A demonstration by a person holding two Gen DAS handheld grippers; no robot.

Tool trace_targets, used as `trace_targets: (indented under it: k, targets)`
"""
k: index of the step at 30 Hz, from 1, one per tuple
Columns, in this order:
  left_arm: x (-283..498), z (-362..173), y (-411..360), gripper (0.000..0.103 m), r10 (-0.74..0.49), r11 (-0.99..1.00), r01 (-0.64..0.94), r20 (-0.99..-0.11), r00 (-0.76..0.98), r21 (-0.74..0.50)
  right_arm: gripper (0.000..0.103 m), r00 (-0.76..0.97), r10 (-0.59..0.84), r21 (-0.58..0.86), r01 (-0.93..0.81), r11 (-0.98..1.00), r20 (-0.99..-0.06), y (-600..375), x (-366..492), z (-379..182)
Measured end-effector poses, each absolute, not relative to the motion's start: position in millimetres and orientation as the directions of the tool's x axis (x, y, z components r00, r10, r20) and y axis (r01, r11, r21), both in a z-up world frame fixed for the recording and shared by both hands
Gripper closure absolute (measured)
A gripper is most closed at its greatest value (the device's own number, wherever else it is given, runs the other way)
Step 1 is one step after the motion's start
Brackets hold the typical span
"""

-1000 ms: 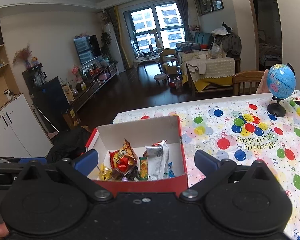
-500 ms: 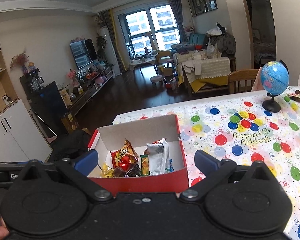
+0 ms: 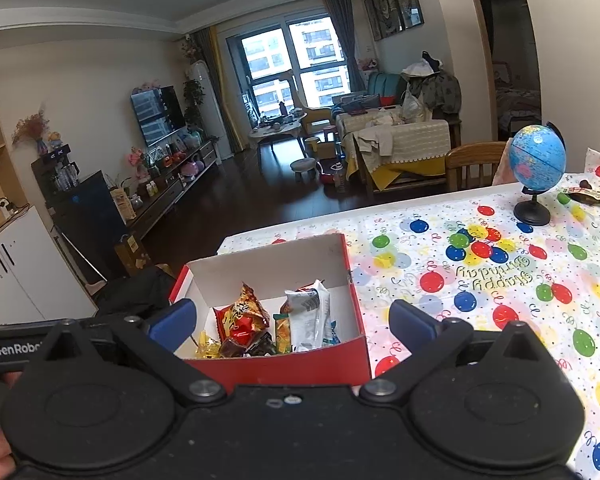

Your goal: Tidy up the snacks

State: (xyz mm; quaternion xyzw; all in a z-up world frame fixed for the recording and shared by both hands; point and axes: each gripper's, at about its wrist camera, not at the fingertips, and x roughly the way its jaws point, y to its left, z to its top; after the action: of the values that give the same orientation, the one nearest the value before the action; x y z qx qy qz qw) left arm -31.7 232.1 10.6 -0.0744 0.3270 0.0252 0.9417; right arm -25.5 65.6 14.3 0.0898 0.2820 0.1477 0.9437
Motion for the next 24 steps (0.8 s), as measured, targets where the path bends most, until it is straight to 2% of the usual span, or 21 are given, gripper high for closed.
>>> trace_targets:
  k: [24]
  targets:
    - [-35.0,4.0,231.4,0.007,-0.010,0.983,-0.114,-0.658,0.753,-0.146,0.000,0.763,0.320,0.260,-0.204,0.944,-0.562,63.8,-25.0,6.4]
